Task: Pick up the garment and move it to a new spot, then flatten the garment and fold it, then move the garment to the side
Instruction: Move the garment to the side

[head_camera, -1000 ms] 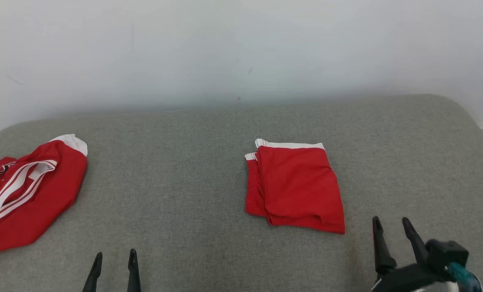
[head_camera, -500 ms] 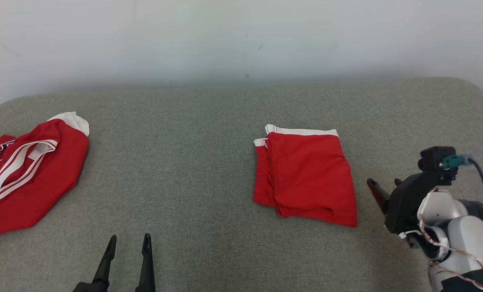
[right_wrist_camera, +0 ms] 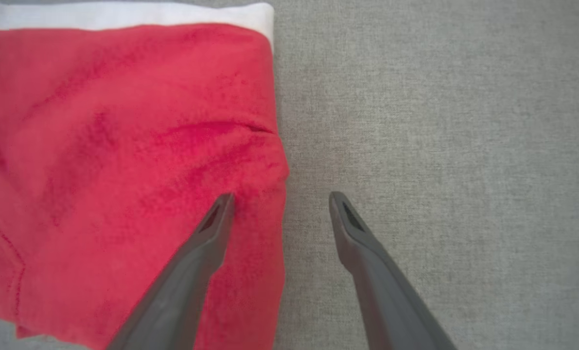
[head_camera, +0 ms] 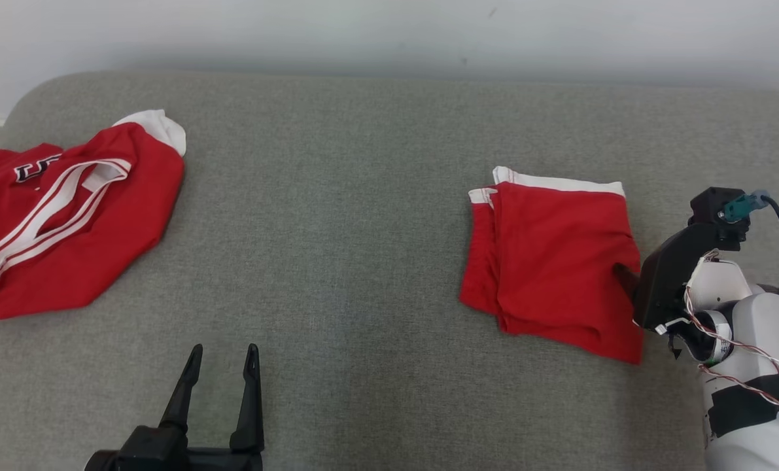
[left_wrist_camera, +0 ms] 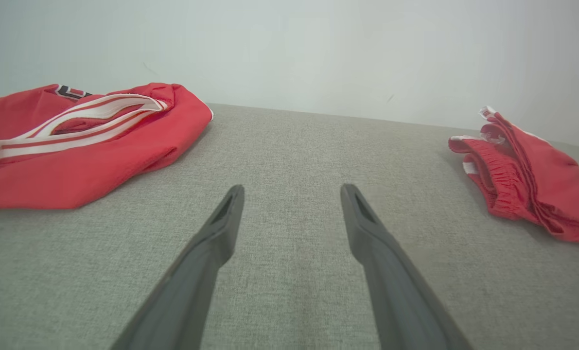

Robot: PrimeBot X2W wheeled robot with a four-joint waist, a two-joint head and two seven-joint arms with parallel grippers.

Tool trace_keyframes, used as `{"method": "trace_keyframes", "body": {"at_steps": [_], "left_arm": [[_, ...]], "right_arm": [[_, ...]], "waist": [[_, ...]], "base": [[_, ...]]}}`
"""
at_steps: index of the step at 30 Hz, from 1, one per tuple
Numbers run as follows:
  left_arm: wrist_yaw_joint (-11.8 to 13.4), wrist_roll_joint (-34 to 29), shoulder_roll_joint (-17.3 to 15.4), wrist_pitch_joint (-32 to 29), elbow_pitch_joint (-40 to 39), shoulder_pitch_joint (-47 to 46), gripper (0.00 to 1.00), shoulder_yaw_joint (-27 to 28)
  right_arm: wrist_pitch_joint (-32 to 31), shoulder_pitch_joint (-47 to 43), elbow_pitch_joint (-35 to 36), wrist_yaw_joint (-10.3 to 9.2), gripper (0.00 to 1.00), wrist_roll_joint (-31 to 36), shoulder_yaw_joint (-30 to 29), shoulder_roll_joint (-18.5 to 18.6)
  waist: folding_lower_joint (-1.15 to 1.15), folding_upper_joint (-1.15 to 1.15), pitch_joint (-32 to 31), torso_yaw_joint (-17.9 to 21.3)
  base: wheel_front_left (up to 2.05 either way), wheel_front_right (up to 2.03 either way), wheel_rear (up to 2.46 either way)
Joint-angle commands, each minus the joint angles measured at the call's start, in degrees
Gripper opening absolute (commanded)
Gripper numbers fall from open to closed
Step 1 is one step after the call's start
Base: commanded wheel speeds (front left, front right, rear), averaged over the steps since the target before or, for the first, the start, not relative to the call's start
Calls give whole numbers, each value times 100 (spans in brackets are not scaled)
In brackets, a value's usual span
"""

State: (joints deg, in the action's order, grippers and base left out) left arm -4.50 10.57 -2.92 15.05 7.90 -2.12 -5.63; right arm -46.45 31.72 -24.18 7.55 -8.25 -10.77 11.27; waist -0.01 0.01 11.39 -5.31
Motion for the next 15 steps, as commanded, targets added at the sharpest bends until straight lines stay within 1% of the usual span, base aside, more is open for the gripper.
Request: {"method": "trace_keyframes", "body": {"at_steps": [1, 5, 8, 9, 10, 11, 12, 15], "left_arm": [[2, 16, 5, 19, -27, -74, 100, -6], [-22, 18, 5, 19, -2, -133, 100, -32], [-22, 14, 6, 19, 6, -177, 100, -79], [-18, 7, 5, 19, 8, -188, 100, -93], [-13, -4, 4, 19, 0, -192, 100, -89], [-9, -14, 5, 19, -13, -194, 100, -100], [-13, -34, 6, 19, -32, -203, 100, -105], [-28, -105, 5, 19, -117, -263, 100, -75]], "right_arm": [[-11, 55, -22, -13, 100, 49, -13, -65], [-51, 166, -262, -13, 100, 212, -204, -275], [-166, 174, -473, -13, 100, 367, -196, -362], [-195, 177, -516, -13, 69, 396, -165, -376], [-205, 183, -539, -13, 44, 415, -80, -376], [-201, 194, -555, -13, 26, 452, -12, -348], [-175, 215, -553, -13, 0, 474, 113, -296], [-50, 349, -508, -13, 0, 528, 442, -104]], "waist": [[1, -1, 187, -179], [1, -1, 298, -231], [1, -1, 342, -223], [1, -1, 349, -207], [1, -1, 357, -175], [1, -1, 367, -137], [1, -1, 382, -84], [1, -1, 456, 142]], "base": [[0, 0, 0], [0, 0, 0], [0, 0, 0], [0, 0, 0], [0, 0, 0], [0, 0, 0], [0, 0, 0], [0, 0, 0]]}}
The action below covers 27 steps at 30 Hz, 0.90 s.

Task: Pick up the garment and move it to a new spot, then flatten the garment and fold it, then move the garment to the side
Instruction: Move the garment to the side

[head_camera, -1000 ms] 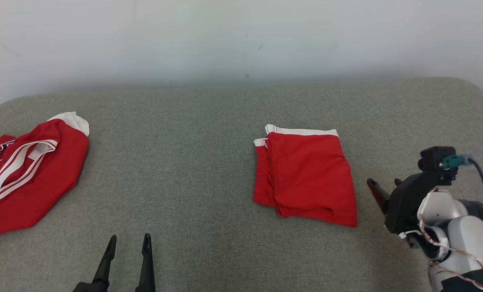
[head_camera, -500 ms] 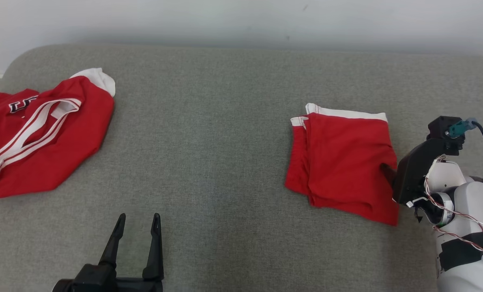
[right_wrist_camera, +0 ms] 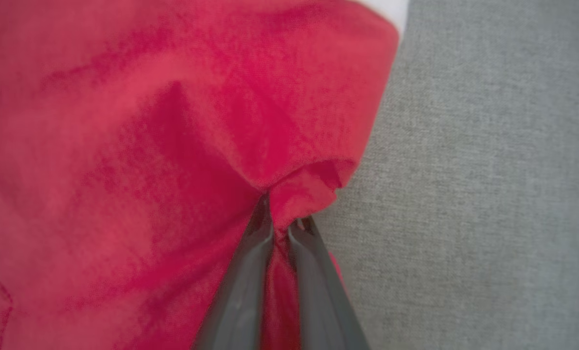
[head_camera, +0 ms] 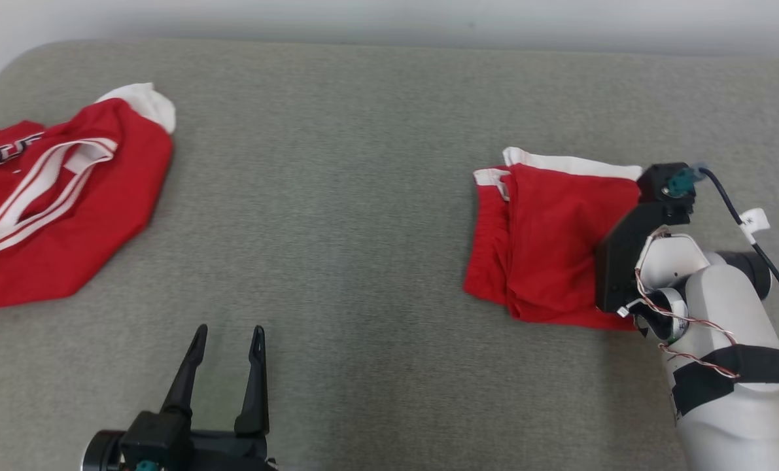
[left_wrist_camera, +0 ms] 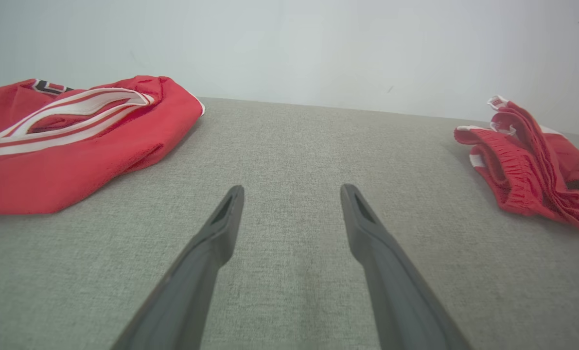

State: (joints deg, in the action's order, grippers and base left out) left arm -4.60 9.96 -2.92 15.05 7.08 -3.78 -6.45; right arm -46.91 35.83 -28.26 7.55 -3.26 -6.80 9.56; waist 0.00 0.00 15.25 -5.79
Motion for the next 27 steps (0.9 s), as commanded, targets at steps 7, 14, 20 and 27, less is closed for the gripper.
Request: {"method": "trace_keyframes", "body": {"at_steps": [7, 14, 20, 27], "left_arm": [[-110, -244, 3, 19, -393, -311, 100, 6], [-225, -376, -87, 19, -827, -626, 100, -148], [-266, -468, -274, 19, -1212, -823, 100, -426], [-287, -514, -519, 19, -1536, -907, 100, -644]], "right_arm": [[191, 299, -16, -15, 0, -198, 1237, 757], [499, 723, -35, -14, 0, -257, 2149, 1725], [1061, 1096, -455, -14, 0, 60, 2305, 2161], [1883, 1332, -928, -14, 0, 456, 1921, 2463]], "waist": [[0, 0, 334, 945], [0, 0, 698, 1661], [0, 0, 1035, 1982], [0, 0, 1512, 1988]], "base": [[0, 0, 0], [0, 0, 0], [0, 0, 0], [0, 0, 0]]}}
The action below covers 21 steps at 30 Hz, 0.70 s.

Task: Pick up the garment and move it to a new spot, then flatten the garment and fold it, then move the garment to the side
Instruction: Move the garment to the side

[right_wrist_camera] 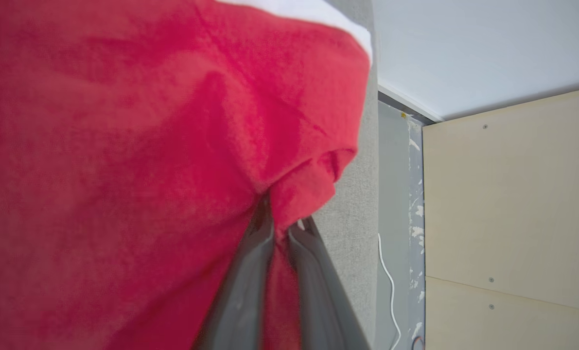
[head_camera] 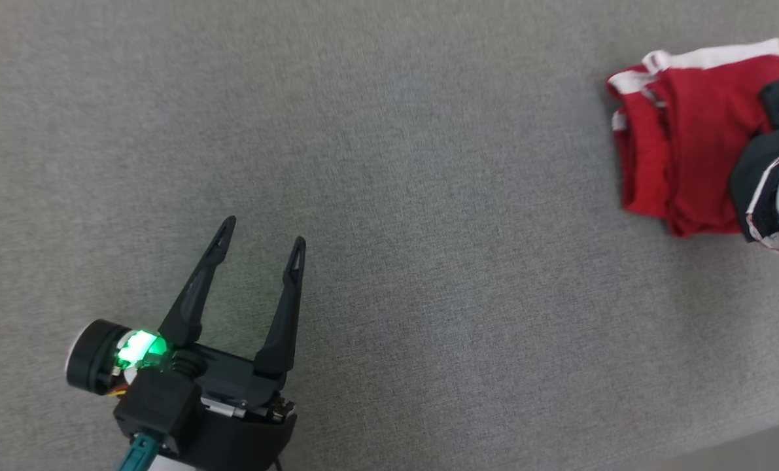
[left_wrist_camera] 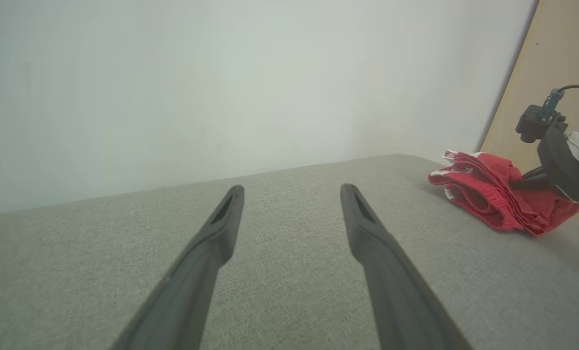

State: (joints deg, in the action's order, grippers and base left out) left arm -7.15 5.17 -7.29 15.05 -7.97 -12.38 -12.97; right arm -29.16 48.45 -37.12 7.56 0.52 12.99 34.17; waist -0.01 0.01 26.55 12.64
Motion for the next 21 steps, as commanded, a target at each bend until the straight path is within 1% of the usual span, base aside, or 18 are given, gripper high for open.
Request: {"method": "trace_keyframes", "body": {"at_steps": [1, 2, 4, 11, 16, 17, 18, 19, 21], "left_arm": [[-34, -38, -127, 19, -59, -26, 100, 1], [-34, -38, -127, 19, -59, -26, 100, 1], [-36, -61, -221, 19, -111, -3, 100, 3], [-33, -89, -388, -11, -345, 17, 100, 28], [-8, -101, -446, -65, -493, -3, 100, 14], [5, -101, -456, -84, -513, -4, 100, 13], [27, -104, -470, -89, -535, 10, 100, 32], [44, -93, -478, -100, -551, 36, 100, 37], [46, -69, -490, -117, -546, 68, 100, 34]], "right_arm": [[230, 114, -76, -15, 0, 143, -130, 13], [230, 114, -76, -15, 0, 143, -130, 13], [424, 213, -169, -15, 0, 313, -258, 72], [939, 488, -367, -16, 0, 1002, -944, 302], [1342, 448, -385, -16, 0, 1313, -1524, 257], [1424, 434, -374, -16, 14, 1365, -1622, 209], [1522, 433, -346, -15, 74, 1419, -1686, 136], [1616, 412, -344, -15, 100, 1490, -1734, 74], [1855, 387, -310, -16, 100, 1574, -1853, -38]], "waist": [[1, -1, 457, 147], [1, -1, 457, 147], [1, -1, 585, 142], [1, -1, 884, 125], [1, -1, 1017, 123], [1, -1, 1040, 136], [1, -1, 1057, 168], [1, -1, 1060, 194], [1, -1, 1052, 235]], "base": [[0, 0, 0], [0, 0, 0], [0, 0, 0], [0, 0, 0], [0, 0, 0], [0, 0, 0], [0, 0, 0], [0, 0, 0], [0, 0, 0]]}}
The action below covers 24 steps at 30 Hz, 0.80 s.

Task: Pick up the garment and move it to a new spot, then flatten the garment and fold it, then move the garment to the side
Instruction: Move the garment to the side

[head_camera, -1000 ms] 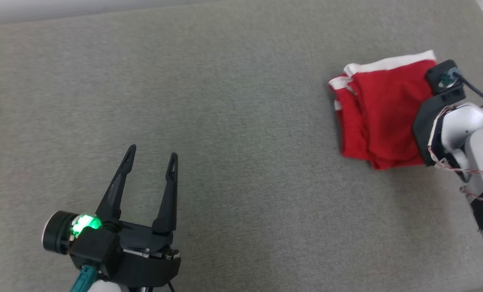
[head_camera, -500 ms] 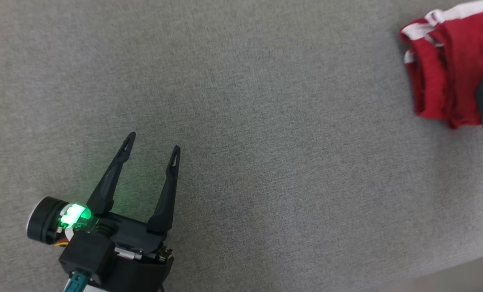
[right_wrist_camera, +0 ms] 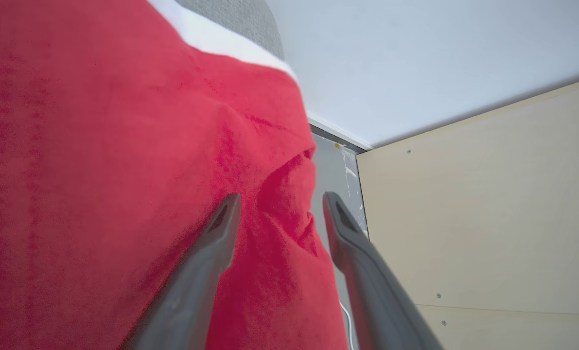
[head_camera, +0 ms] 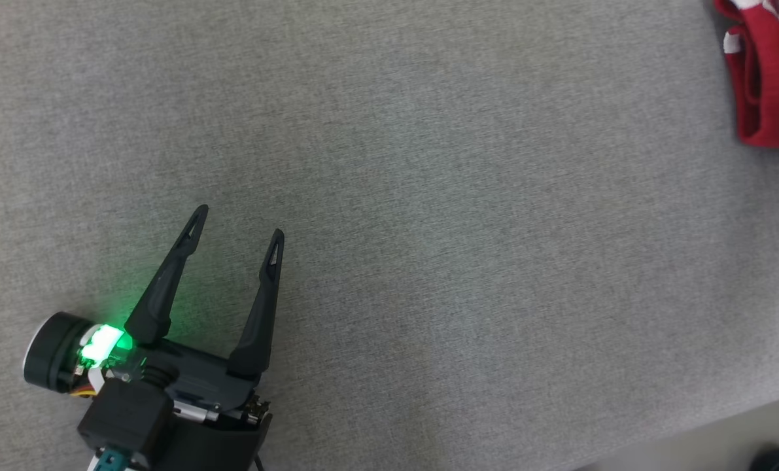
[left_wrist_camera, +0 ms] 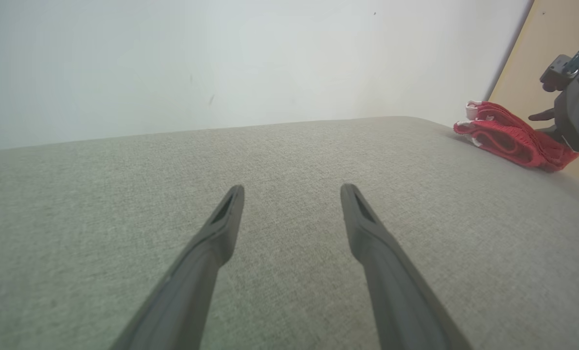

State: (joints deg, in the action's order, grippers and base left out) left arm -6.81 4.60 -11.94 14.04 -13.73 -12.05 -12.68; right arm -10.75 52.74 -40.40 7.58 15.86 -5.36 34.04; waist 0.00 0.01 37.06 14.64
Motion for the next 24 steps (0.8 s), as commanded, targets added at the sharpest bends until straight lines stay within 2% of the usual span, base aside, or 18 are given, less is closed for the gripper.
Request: {"method": "trace_keyframes", "body": {"at_steps": [1, 7, 12, 15, 16, 24], "left_arm": [[15, 1, -21, -17, 55, 48, 100, -2], [29, 78, 63, 47, 246, 93, 100, -79], [84, 212, 256, 102, 580, 210, 100, -99], [132, 321, 407, 122, 826, 330, 100, -78], [154, 386, 512, 119, 911, 409, 100, -37], [370, 471, 750, 117, 1296, 850, 100, 362]], "right_arm": [[115, -60, 31, -17, 100, 79, -80, -99], [725, -367, 304, -17, 100, 65, -460, -609], [1091, -1110, 831, -17, 100, -165, -615, -1051], [1197, -1721, 1354, -17, 100, -397, -706, -1396], [1233, -2171, 1774, -17, 100, -558, -779, -1605], [1479, -3936, 3187, -17, 100, -1234, -717, -2390]], "waist": [[0, -1, -27, 53], [0, -1, -483, 40], [0, -1, -1171, -123], [0, -1, -1658, -256], [0, -1, -1961, -353], [0, -1, -2872, -741]], "base": [[0, 0, 0], [0, 0, 0], [0, 0, 0], [0, 0, 0], [0, 0, 0], [0, 0, 0]]}}
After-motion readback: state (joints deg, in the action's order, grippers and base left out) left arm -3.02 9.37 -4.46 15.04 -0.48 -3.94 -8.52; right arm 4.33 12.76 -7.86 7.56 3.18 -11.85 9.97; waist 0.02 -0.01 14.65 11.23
